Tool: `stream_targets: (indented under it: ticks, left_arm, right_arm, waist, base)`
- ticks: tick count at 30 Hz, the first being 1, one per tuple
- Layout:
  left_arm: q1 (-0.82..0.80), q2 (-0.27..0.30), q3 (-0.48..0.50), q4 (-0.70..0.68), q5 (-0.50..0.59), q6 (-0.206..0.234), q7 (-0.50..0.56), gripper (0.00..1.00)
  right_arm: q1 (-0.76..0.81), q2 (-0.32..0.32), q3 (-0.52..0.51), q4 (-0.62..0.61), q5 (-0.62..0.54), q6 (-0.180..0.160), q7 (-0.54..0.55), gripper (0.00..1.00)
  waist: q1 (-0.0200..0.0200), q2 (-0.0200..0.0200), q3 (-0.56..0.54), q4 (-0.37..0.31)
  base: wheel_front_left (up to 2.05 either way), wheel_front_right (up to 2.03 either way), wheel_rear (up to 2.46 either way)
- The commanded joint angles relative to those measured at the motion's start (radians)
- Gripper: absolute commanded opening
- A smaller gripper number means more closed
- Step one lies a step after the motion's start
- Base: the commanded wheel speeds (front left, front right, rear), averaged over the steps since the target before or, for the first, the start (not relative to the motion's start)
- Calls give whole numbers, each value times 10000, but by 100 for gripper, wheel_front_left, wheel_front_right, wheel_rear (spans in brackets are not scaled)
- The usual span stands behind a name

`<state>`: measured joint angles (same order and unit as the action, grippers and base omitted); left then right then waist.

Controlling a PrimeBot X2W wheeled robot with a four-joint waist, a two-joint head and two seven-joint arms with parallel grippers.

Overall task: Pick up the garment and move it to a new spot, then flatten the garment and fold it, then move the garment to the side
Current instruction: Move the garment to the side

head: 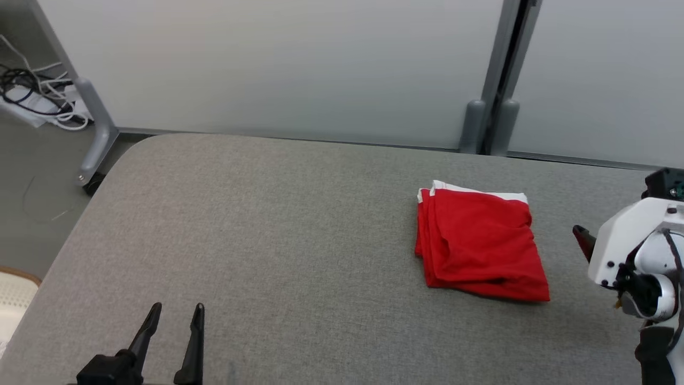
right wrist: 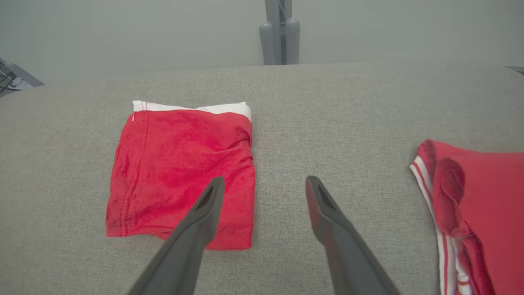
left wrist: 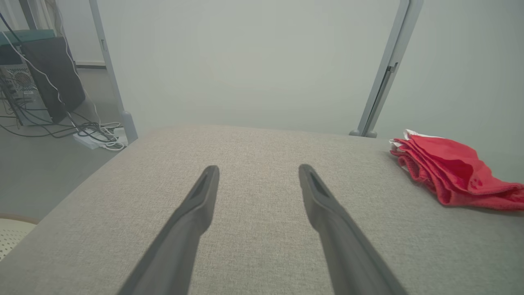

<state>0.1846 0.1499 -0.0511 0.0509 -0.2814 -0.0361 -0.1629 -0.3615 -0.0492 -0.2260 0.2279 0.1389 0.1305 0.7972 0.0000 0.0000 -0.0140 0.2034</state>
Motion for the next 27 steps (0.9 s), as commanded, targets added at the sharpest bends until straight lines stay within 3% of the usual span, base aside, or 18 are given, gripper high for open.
stream_targets:
  ticks: [1,11,20,21,22,27]
  left_arm:
    - [-385,-12,-143,-57,84,-88,33,100]
    - [-1021,-175,-489,110,12,-202,-142,100]
    - [-1473,-196,-607,364,-16,-216,-285,100]
    - [-1501,-187,-607,378,-27,-200,-292,100]
    - [-1527,-148,-606,380,-36,-192,-300,100]
    - [-1402,0,-529,378,-97,-171,-261,100]
  right_arm:
    - [-476,-43,-300,453,-365,7,275,100]
    - [-1690,-46,-1406,2432,-1625,6,-139,100]
    - [-1825,14,-1771,4290,-1971,6,-785,100]
    - [-1844,37,-1699,4548,-1920,7,-797,93]
    - [-1908,82,-1342,4876,-1760,17,-953,0]
    - [-1875,-36,-572,4886,-1754,12,-1796,0]
  waist:
    - [0,0,689,708]
    - [0,0,1899,1646]
    - [0,0,2269,1788]
    - [0,0,2251,1744]
    - [0,0,2187,1607]
    - [0,0,1794,1036]
  base:
    - [0,0,0]
    - [0,0,0]
    - [0,0,0]
    - [0,0,0]
    - [0,0,0]
    - [0,0,0]
